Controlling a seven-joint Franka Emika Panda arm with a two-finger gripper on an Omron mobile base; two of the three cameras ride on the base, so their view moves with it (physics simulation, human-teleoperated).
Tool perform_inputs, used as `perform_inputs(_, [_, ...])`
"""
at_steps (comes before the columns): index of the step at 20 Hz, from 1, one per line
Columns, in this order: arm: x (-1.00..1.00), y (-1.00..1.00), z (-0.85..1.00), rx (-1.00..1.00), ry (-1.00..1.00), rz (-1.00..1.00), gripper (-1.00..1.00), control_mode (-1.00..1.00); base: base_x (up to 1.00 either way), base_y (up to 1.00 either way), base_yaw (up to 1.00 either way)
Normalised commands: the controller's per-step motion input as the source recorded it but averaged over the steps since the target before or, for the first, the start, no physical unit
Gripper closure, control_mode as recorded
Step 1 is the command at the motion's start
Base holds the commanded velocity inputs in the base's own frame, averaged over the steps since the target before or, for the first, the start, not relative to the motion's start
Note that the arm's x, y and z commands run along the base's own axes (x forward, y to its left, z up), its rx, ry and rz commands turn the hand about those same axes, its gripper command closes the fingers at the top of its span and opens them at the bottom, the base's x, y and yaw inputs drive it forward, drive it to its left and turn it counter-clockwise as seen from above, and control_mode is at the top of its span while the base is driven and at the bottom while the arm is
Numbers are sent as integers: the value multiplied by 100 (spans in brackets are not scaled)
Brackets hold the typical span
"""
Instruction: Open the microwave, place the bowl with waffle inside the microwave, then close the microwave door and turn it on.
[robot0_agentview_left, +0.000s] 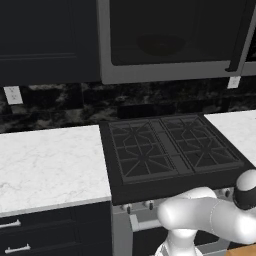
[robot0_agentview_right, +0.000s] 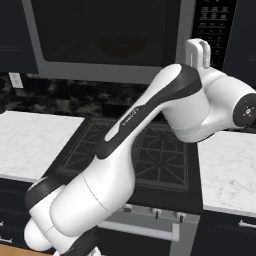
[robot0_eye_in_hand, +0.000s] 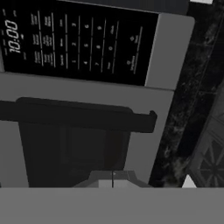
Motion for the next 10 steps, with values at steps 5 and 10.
perform_inputs(5, [1,-8,-3,1,2,-5,100,-100,0,0,0])
perform_inputs(10, [29,-10,-10,0,3,-5,100,-100,0,0,0])
